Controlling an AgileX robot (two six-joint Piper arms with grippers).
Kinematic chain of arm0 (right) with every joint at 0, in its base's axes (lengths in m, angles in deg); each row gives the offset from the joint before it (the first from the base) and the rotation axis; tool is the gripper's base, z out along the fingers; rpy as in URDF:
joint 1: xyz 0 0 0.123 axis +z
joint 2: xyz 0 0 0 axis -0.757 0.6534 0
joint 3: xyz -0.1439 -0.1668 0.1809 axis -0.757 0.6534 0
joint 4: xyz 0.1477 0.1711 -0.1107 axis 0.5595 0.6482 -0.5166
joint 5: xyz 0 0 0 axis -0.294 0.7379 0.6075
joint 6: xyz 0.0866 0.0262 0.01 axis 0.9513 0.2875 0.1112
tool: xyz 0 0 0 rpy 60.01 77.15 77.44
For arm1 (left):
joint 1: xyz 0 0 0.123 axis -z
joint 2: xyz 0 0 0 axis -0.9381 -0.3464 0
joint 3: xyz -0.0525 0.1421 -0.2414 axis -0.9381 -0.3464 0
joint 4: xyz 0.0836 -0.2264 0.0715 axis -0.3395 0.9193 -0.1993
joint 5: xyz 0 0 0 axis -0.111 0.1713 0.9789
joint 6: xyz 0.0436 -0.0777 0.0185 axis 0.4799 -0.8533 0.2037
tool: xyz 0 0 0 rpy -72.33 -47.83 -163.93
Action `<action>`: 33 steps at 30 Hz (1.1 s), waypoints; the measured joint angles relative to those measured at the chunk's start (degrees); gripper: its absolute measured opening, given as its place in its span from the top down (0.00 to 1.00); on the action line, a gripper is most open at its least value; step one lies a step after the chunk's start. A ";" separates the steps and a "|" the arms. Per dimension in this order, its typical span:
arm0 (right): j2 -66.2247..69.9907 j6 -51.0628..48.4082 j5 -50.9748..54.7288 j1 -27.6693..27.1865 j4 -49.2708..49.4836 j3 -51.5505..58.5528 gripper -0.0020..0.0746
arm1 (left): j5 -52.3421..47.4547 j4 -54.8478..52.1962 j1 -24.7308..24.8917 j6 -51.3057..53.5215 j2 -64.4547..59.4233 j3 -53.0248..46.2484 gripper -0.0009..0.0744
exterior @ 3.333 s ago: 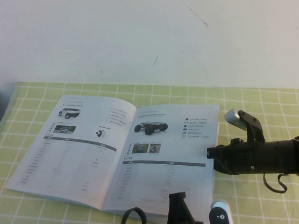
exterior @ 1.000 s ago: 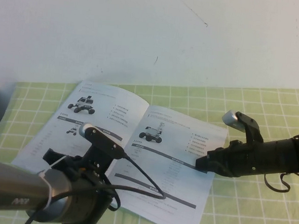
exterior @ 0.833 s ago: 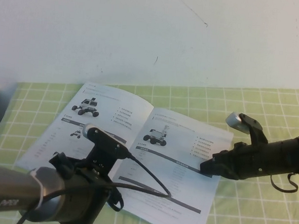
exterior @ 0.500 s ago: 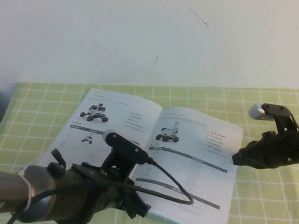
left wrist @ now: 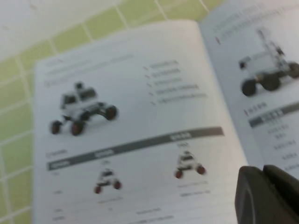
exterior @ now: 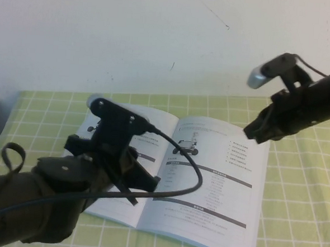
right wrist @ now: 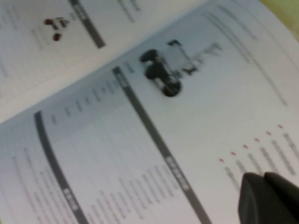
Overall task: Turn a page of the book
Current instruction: Open the closed book
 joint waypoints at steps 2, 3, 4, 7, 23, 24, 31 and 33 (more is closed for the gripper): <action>0.10 0.37 -0.29 4.12 -1.83 -1.00 0.98 | 3.14 0.00 0.00 0.37 3.31 0.00 0.99; 0.39 0.62 -0.79 6.35 -2.49 -1.40 0.98 | 3.91 0.00 0.00 0.52 4.63 0.00 0.99; 0.71 0.72 -1.16 8.10 -3.02 -1.59 0.98 | 4.47 0.00 0.00 0.66 6.29 0.00 0.99; 3.07 1.81 -2.56 13.77 -4.66 -3.35 0.98 | 4.22 0.62 0.00 1.31 10.82 0.00 0.99; 17.87 9.46 1.09 22.71 -12.85 -11.74 0.98 | 3.81 3.27 0.00 9.56 20.09 0.00 0.99; 17.85 10.55 1.71 22.79 -14.22 -11.74 0.98 | 3.73 3.27 0.00 9.72 20.09 0.00 0.99; 17.85 19.38 7.64 22.79 -25.41 -12.01 0.98 | 3.60 3.33 0.00 9.87 20.09 0.00 0.99; 17.85 20.43 9.73 22.68 -26.68 -12.16 0.98 | 3.49 3.33 0.00 9.87 20.09 0.00 0.99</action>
